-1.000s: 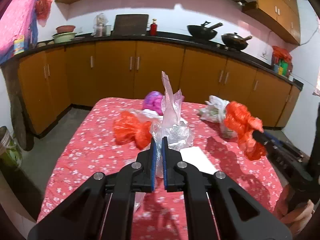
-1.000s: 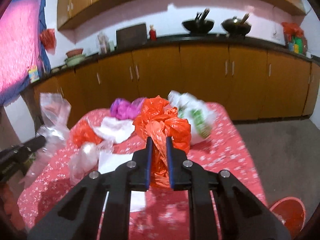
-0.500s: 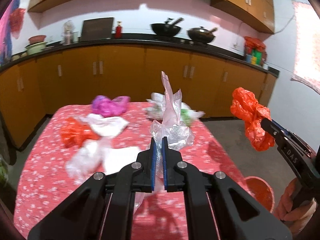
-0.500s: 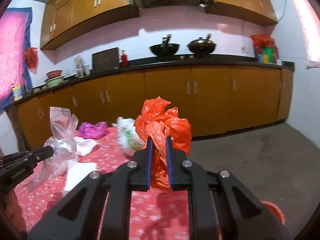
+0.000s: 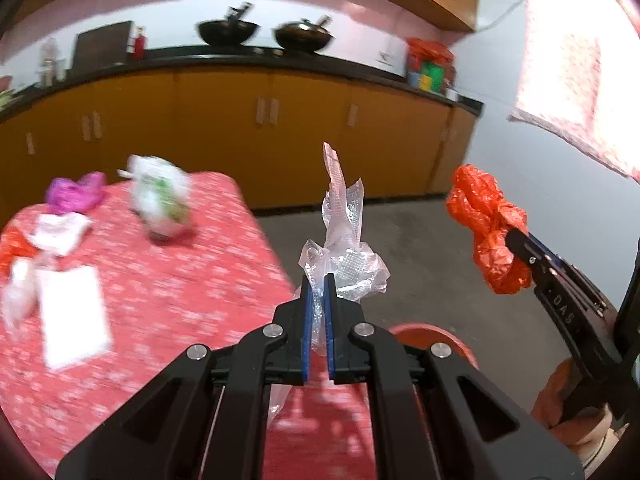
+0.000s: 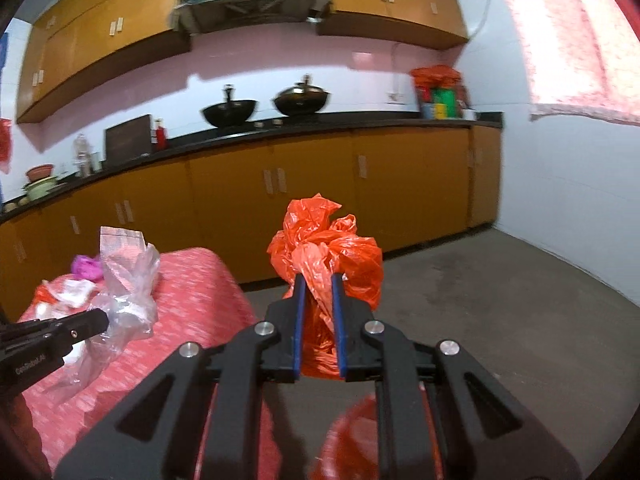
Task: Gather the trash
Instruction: 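Carry the clear bag and red bag in both tools over the wastebasket, then open both tools to drop the clear and red bags into the wastebasket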
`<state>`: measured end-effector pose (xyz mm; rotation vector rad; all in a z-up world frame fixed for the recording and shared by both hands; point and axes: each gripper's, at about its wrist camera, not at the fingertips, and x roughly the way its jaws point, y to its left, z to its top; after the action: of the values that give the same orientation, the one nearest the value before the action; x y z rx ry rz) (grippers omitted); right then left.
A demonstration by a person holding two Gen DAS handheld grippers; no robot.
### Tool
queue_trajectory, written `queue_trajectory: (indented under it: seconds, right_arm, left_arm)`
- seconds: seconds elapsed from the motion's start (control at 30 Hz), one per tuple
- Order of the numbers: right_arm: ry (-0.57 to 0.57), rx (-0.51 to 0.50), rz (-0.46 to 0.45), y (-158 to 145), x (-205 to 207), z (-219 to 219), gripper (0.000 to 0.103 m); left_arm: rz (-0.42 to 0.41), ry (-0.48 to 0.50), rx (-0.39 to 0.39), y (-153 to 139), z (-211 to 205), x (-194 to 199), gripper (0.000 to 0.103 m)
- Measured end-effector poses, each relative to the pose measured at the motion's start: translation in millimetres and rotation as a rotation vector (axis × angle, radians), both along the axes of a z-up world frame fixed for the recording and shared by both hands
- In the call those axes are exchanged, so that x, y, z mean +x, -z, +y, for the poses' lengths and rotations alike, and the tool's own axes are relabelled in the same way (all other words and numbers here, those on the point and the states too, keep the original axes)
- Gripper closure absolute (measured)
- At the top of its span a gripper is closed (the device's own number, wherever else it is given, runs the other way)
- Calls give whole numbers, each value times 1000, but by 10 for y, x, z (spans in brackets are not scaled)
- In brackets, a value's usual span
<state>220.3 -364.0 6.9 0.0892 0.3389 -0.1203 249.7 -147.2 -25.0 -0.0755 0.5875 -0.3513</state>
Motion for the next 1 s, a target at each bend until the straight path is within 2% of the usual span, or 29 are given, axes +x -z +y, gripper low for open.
queue_trajectory:
  seconds: [0.13, 0.27, 0.47, 0.8, 1.0]
  right_arm:
    - [69, 6, 50, 249, -166, -406, 89]
    - [113, 37, 118, 538, -286, -752, 89]
    - [128, 57, 184, 888, -392, -1016, 89]
    - [131, 99, 251, 1297, -378, -1171, 89]
    - [137, 121, 269, 1401, -280, -1259, 89]
  left_arm:
    - [39, 72, -7, 148, -414, -27, 98]
    - [78, 148, 18, 362, -854, -61, 98]
    - [141, 221, 61, 687, -1314, -70, 98]
    - [217, 265, 105, 1039, -1675, 75, 98]
    - [248, 275, 107, 1149, -1780, 194, 97]
